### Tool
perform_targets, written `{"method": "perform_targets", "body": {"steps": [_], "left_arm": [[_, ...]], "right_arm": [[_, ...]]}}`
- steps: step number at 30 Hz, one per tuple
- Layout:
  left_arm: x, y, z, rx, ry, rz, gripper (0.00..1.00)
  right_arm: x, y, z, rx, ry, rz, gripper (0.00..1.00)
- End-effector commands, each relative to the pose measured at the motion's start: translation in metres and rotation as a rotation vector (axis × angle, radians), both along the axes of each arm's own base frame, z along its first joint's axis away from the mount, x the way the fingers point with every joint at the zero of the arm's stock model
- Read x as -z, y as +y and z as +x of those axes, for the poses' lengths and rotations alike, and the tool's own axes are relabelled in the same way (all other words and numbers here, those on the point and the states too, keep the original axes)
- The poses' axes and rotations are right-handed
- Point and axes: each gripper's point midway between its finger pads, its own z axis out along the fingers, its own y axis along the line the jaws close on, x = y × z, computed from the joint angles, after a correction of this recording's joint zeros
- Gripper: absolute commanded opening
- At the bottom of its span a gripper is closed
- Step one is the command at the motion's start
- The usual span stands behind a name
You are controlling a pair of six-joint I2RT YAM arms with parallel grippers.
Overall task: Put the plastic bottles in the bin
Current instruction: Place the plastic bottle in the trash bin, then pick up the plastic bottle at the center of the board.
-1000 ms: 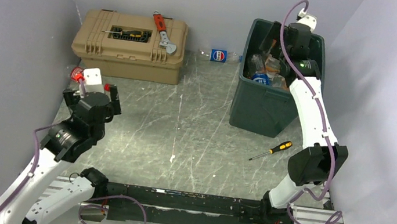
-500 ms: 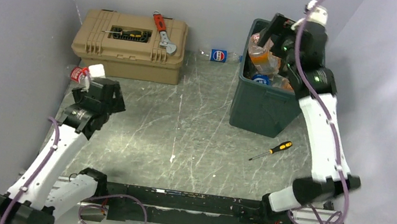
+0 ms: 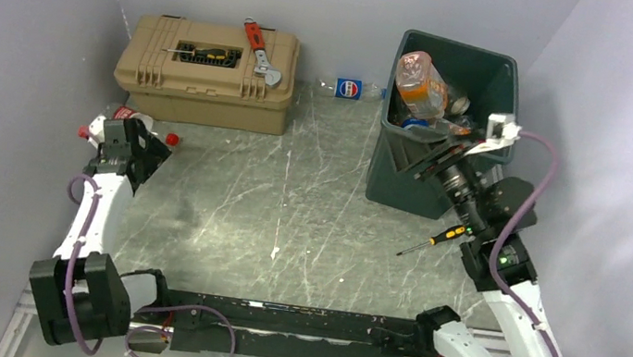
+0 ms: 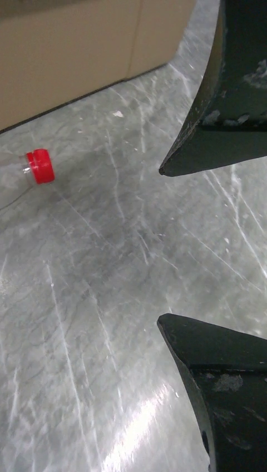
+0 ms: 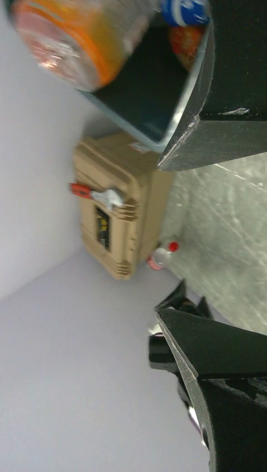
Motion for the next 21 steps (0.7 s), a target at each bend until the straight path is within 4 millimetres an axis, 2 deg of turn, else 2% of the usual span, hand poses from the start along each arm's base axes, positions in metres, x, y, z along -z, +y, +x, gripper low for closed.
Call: {"method": "perform_targets", "body": {"steps": [1,3,10,16,21], "left_arm": [[-0.001,0.004,0.047,-0.054,-0.337,-0.164,0.99],[0.000,0.013,0.066,-0.075,-0.447,-0.195,0.99],[0.017,0.024,0.112,-0.099,-0.464,-0.265,1.00],[0.049,0.019,0.130,-0.200,-0.449,-0.390,0.99],[0.067,0.016,0.140,-0.287,-0.405,-0.403,0.92]], "right_arm": [[0.018,0.007,-0.026,-0.088,-0.033,0.063,0.98],[0.032,0.005,-0.033,-0.091,-0.019,0.079,0.98],[0.045,-0.003,-0.053,-0.100,-0.030,0.084,0.97],[0.043,-0.005,-0.063,-0.107,-0.062,0.053,0.97],[0.035,-0.009,-0.074,-0.111,-0.093,0.045,0.97]]}}
